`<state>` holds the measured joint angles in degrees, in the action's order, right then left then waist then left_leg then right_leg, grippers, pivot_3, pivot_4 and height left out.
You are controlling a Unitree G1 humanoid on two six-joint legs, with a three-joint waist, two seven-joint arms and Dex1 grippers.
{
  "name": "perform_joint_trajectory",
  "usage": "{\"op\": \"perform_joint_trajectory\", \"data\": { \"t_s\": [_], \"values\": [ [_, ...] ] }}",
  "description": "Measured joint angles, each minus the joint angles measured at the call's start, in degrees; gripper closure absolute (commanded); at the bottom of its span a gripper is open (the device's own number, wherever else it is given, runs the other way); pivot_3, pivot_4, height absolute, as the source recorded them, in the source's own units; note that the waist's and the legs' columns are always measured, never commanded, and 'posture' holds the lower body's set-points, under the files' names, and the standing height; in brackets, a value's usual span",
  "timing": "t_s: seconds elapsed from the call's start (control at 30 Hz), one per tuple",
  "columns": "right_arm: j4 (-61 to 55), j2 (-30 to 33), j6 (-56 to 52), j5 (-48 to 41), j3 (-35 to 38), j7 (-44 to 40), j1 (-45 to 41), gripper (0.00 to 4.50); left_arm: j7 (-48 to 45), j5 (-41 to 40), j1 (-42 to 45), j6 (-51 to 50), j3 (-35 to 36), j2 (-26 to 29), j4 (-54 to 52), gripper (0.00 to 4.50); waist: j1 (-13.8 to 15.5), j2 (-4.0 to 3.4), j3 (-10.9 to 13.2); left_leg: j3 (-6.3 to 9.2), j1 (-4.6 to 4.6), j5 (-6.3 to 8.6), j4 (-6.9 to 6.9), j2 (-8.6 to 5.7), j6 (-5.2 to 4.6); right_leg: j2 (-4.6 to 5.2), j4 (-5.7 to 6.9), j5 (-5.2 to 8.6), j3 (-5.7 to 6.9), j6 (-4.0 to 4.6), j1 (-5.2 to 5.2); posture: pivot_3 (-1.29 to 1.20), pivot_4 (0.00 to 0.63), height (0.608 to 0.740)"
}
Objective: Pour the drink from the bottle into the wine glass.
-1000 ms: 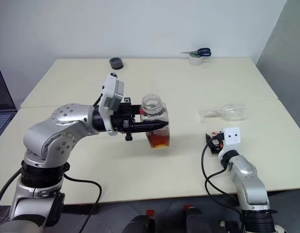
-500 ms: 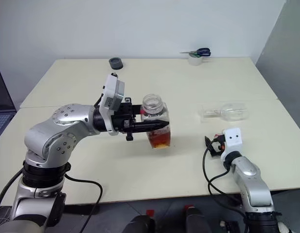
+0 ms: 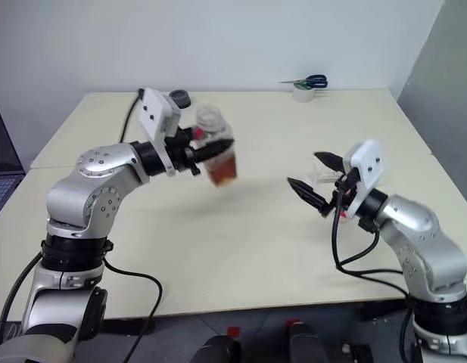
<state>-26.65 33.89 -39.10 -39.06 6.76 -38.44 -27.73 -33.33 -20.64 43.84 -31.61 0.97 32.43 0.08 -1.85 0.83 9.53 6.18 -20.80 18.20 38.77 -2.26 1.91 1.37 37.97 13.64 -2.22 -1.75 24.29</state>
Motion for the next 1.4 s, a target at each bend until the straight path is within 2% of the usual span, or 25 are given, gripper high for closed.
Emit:
{"op": "perform_joint_trajectory", "data": {
  "t_s": [0.13, 0.37, 0.6, 1.03, 1.3, 1.4],
  "values": [
    [0.2, -1.0, -3.2, -3.9, -2.1, -1.6, -6.7, 0.04, 10.4, 5.3, -0.6, 0.9, 3.4, -1.8, 3.8, 2.64, 0.2, 0.01, 0.0, 0.13, -0.12, 0.0, 0.0, -0.02, 0.01, 0.19, -0.09, 0.0, 0.03, 0.0, 0.03, 0.0, 0.15, 0.74],
    [1.8, -3.3, -3.1, -4.8, -6.5, -3.8, -7.5, 0.04, 20.5, 7.4, -6.3, 1.1, 9.2, -5.6, 4.7, 2.64, 0.6, 0.03, 0.0, 0.14, -0.19, 0.0, 0.01, -0.15, 0.01, 0.44, -0.13, -0.01, 0.04, -0.01, 0.07, 0.0, 0.15, 0.74],
    [4.8, -4.0, 0.4, -3.0, -7.7, -6.7, -6.7, 0.04, 21.3, 6.2, -8.2, 8.6, 14.9, -8.3, 10.5, 2.64, 0.5, 0.04, 0.0, 0.09, -0.16, 0.0, 0.02, -0.14, 0.01, 0.44, -0.09, -0.01, 0.06, -0.01, 0.08, 0.0, 0.15, 0.74],
    [4.7, -6.4, -1.9, -3.1, -7.9, -3.6, -9.5, 0.04, 17.5, 6.7, -9.3, 13.7, 14.8, -7.9, 18.0, 2.64, 0.4, 0.06, 0.0, 0.11, -0.15, 0.0, 0.01, -0.14, 0.02, 0.44, -0.05, -0.01, 0.06, -0.01, 0.1, 0.0, 0.15, 0.74],
    [4.0, -7.3, -4.6, -4.1, -7.9, -0.9, -11.4, 0.0, 16.4, 6.4, -9.2, 14.5, 14.8, -7.9, 20.1, 0.09, 0.4, 0.06, 0.0, 0.12, -0.15, 0.0, 0.01, -0.14, 0.01, 0.44, -0.04, -0.01, 0.07, -0.01, 0.1, 0.0, 0.15, 0.74],
    [3.8, -7.4, -5.2, -4.7, -7.9, -0.2, -11.4, 0.0, 16.4, 6.4, -9.2, 14.4, 14.8, -7.9, 20.1, 0.04, 0.4, 0.07, 0.0, 0.12, -0.15, 0.0, 0.01, -0.14, 0.01, 0.45, -0.04, -0.01, 0.06, -0.01, 0.1, 0.0, 0.15, 0.74]
  ]
}}
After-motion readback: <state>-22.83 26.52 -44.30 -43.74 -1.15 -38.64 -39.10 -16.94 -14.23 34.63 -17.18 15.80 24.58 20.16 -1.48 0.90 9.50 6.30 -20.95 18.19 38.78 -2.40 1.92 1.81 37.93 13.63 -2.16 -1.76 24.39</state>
